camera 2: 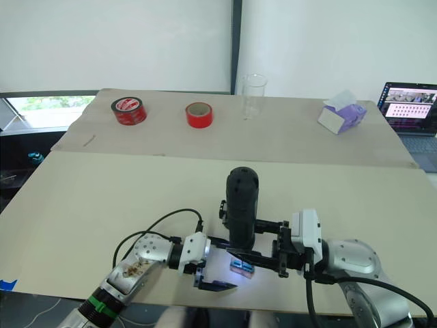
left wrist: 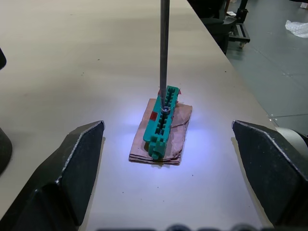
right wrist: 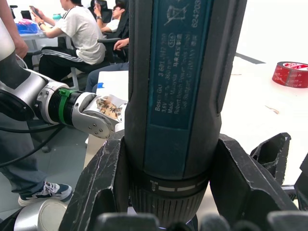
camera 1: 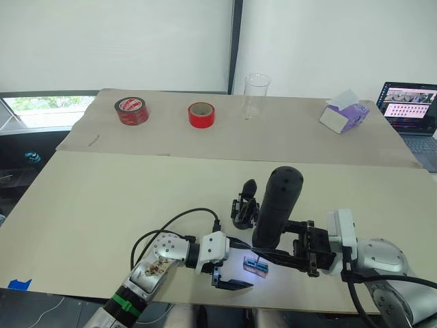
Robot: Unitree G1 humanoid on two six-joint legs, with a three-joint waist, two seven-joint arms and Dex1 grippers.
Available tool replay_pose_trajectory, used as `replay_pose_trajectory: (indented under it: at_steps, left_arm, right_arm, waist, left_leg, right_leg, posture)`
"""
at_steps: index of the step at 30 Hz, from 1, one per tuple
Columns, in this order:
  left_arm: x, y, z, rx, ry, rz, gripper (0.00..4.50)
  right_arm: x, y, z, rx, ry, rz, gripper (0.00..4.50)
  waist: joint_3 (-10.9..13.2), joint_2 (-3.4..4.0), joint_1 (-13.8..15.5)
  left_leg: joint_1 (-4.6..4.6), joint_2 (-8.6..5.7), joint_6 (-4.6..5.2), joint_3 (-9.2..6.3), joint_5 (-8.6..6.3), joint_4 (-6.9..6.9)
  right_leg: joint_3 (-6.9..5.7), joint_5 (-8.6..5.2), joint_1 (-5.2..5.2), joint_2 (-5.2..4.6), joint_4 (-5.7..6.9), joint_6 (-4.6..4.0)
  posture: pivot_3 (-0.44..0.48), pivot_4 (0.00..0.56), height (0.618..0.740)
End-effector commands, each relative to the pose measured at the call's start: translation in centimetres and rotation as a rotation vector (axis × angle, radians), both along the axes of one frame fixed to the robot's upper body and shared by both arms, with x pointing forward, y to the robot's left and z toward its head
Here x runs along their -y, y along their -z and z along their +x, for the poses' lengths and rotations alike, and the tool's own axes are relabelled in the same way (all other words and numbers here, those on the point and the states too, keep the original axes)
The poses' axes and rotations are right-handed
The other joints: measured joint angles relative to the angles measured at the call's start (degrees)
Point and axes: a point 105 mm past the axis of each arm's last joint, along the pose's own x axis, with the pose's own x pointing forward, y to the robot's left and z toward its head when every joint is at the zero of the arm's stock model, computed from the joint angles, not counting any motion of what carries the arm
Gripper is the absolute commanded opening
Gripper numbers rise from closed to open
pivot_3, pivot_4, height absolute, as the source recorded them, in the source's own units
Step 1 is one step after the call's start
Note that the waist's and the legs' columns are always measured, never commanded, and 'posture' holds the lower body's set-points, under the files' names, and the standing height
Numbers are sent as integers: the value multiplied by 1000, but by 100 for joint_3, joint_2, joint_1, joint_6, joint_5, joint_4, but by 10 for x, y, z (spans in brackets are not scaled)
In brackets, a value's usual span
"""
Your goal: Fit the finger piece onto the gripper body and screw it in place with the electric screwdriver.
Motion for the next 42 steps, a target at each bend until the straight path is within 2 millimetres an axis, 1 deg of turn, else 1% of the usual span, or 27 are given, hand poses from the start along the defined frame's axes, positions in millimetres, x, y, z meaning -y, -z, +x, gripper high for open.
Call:
replay_pose_trajectory:
  at_steps: [1,11,25,42]
  left_arm:
    - [2,-3,0,14,5,-10,4472]
    - [3,-2,0,10,6,-8,4472]
    - [4,-5,0,12,7,-10,4472]
    - [2,1,0,9,4,-6,4472]
  right_arm:
    - [-2,-10,-4,57,-25,20,1906]
    - [-4,-11,-3,68,-21,17,1906]
    - [-3,-13,-3,77,-26,15,1906]
    - [-3,-15,-5,73,-32,23,1906]
  waist:
    - [0,0,0]
    - [0,0,1]
    - [0,0,1]
    - [0,0,2]
  left_leg:
    - [0,0,0,0,0,0]
    - [1,0,0,0,0,0]
    - [0,0,0,0,0,0]
    - [1,0,0,0,0,1]
  right_leg:
    - [0,0,0,0,0,0]
    - [0,0,1,0,0,0]
    - [0,0,1,0,0,0]
    - [0,1,1,0,0,0]
  posture:
    - [0,150,740]
    - [0,150,740]
    - [0,150,740]
    - [0,150,740]
